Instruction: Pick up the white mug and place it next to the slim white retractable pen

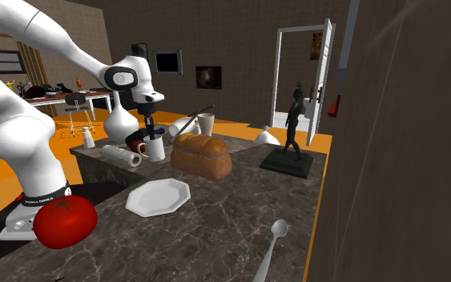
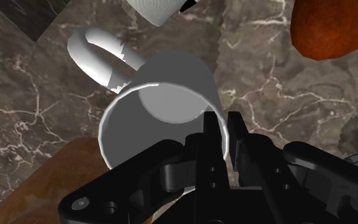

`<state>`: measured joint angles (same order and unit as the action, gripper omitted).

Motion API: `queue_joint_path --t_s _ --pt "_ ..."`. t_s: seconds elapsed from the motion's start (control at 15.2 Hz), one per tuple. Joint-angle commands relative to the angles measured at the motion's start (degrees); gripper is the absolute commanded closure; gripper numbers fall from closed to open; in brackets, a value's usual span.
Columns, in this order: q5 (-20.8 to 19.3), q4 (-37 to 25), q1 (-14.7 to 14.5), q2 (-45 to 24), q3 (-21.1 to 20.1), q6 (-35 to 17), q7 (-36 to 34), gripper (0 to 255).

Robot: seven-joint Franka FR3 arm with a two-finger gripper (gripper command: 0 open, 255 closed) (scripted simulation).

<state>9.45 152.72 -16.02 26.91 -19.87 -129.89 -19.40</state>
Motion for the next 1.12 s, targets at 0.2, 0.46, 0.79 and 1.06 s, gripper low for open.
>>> queue_joint_path --t_s 0.2,0.46,0.79,1.06 --pt "0.0 0.0 0.0 0.0 0.0 -0.1 0.0 0" --pt "0.0 0.0 0.0 0.0 0.0 -0.1 0.0 0" --pt "-0.1 -4.3 -0.3 4.4 1.3 8.7 0.3 0" --pt "-0.1 -4.3 -0.3 4.4 1.4 8.7 0.3 0"
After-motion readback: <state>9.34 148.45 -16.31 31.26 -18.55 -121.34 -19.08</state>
